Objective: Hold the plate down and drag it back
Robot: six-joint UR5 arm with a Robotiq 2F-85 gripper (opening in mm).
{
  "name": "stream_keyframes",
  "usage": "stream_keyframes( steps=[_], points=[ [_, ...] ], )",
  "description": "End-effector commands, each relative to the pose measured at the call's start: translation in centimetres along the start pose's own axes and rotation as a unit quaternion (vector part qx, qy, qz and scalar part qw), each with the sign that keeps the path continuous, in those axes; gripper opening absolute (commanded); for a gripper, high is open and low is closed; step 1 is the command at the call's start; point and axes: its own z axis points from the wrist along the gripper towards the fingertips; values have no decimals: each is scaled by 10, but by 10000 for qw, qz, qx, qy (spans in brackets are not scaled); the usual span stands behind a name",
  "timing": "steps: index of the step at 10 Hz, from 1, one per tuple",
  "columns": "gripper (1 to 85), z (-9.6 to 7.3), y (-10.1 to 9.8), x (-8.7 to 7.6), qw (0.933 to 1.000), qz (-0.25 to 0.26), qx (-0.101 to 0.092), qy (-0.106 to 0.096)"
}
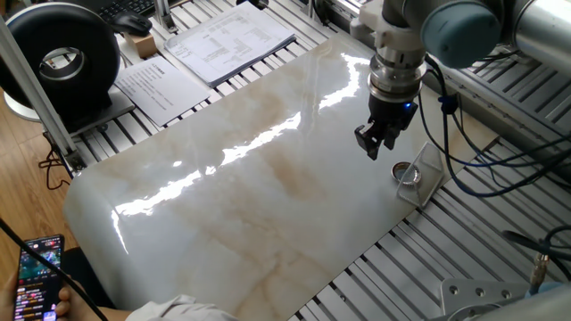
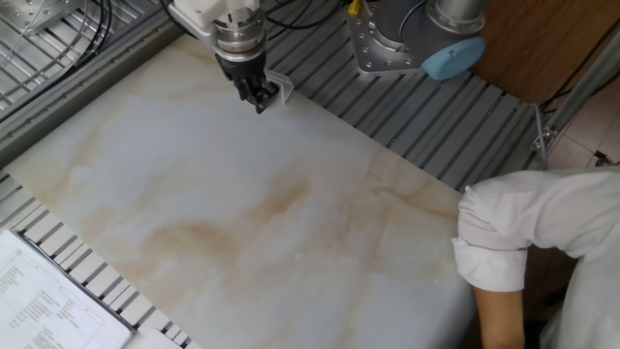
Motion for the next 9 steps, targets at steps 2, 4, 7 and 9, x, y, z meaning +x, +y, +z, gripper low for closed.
stream_keyframes(
  steps=[2, 4, 7, 9],
  points=[
    [440, -20, -7, -4, 9999, -42, 127, -39],
    [440, -24, 1, 3, 9999, -66, -17, 89],
    [440, -25, 12, 4, 9996, -106, -237, 114],
    [437, -25, 16, 0, 9992, -255, -305, 39]
  ],
)
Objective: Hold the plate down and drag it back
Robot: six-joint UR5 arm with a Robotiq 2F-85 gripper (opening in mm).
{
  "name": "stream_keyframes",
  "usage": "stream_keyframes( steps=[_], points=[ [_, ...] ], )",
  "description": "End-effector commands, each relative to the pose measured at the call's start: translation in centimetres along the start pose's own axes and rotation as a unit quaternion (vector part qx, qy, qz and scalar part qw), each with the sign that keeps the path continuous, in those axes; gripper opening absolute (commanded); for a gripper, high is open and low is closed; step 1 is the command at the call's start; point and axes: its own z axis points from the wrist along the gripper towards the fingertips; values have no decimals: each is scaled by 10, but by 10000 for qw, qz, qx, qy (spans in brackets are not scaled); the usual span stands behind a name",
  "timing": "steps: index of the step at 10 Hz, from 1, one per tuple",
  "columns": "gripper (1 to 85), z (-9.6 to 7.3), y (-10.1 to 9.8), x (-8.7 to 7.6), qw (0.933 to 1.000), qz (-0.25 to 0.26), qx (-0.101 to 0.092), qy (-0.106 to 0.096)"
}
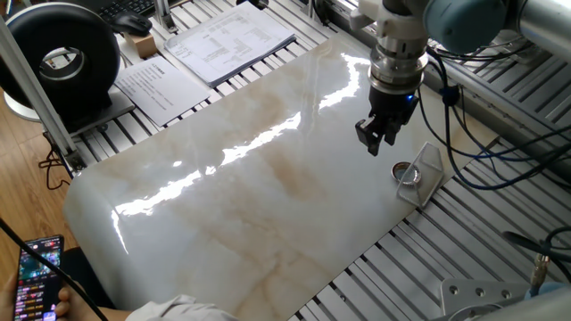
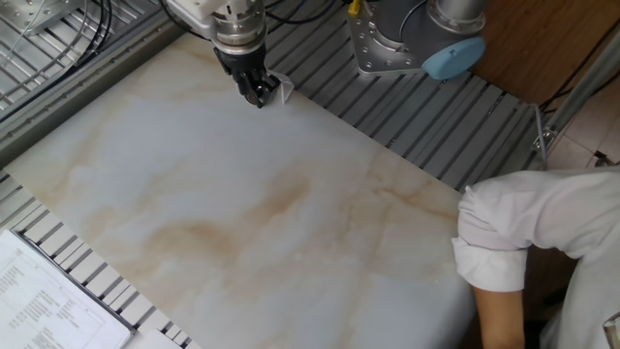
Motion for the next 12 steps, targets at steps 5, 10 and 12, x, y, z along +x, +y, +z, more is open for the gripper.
stream_keyframes(
  steps=[5, 10, 12],
  points=[
    [460, 31, -3, -2, 9999, -79, 43, -46],
    [463, 31, -11, 11, 9995, -206, 218, 133],
    [463, 35, -2, 14, 9997, -161, 53, 169]
  ],
)
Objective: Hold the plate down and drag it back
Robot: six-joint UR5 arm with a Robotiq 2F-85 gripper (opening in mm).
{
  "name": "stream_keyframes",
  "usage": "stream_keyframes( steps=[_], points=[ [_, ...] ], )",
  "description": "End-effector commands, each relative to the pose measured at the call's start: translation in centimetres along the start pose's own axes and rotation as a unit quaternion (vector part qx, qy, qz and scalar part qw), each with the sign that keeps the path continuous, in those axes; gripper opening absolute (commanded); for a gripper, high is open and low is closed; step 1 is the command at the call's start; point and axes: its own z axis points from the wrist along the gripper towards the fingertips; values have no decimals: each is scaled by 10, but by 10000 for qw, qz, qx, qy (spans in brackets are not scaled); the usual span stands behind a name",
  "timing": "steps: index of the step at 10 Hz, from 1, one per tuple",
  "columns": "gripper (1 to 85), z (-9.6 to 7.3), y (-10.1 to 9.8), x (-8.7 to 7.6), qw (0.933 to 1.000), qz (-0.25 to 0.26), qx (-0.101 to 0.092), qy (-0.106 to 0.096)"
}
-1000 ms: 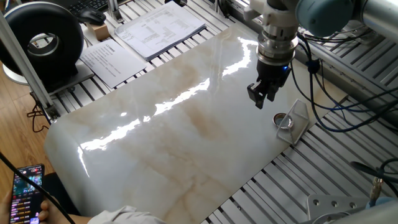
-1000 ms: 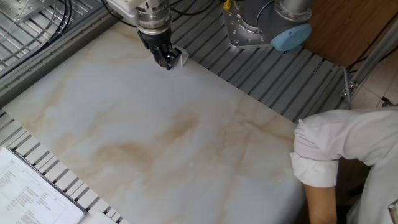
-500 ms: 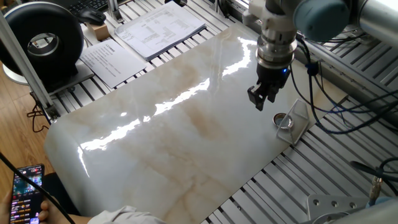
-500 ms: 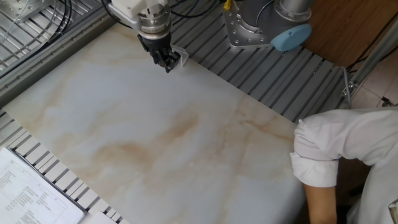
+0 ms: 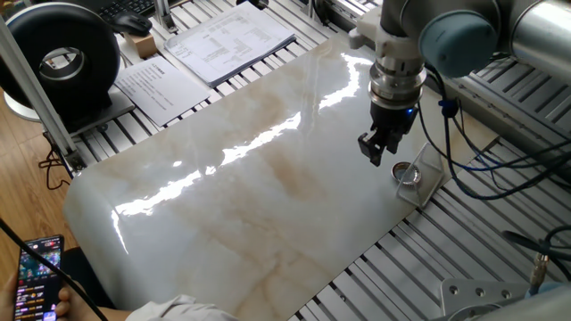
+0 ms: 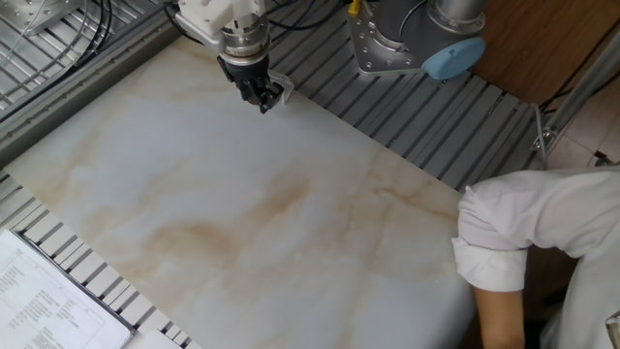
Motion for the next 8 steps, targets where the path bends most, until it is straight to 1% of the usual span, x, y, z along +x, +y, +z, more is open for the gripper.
stream_keyframes(
  steps=[1, 2, 3, 4, 5, 7, 8],
  points=[
    [460, 9, 7, 2, 9999, 3, -109, 3],
    [457, 16, 10, -3, 9998, -26, -172, -73],
    [457, 19, 9, -5, 9997, -86, -165, -127],
    [453, 17, 4, -3, 9999, -103, -95, -90],
    [450, 17, 2, -2, 9999, -132, -80, -75],
    [443, 19, -1, -5, 9997, -213, -48, -128],
    [443, 19, -3, -4, 9996, -262, -2, -120]
  ],
)
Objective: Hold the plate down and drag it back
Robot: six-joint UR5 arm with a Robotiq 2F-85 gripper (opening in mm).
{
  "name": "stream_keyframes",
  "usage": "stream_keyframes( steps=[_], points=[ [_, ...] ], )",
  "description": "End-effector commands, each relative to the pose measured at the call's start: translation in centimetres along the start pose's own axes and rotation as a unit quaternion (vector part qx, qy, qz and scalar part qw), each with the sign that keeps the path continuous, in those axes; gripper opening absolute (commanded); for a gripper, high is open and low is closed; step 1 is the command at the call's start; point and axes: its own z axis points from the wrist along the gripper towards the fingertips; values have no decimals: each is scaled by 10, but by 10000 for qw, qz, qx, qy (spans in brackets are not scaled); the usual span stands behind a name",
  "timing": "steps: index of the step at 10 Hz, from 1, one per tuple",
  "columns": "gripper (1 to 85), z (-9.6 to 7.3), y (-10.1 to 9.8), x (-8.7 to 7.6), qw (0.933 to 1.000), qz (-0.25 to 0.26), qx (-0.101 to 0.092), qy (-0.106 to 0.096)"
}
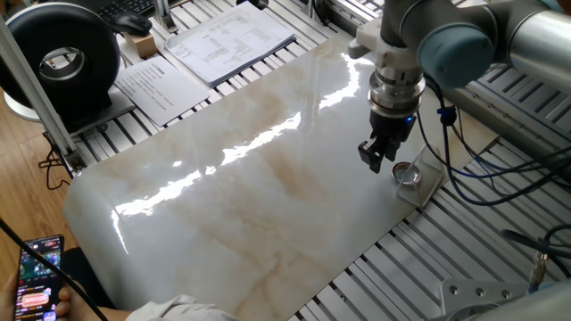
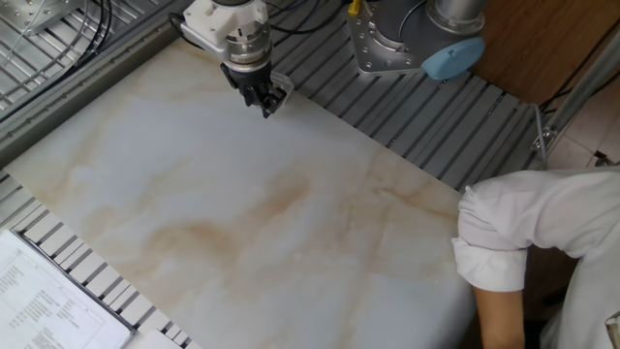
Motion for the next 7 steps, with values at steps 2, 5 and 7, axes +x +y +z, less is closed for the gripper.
stream_keyframes(
  steps=[2, 5, 7],
  points=[
    [443, 1, -3, 4, 10000, -17, 23, 72],
    [437, 19, 1, 6, 9997, -160, -188, -56],
    [440, 21, 0, 8, 9996, -221, -181, -33]
  ],
)
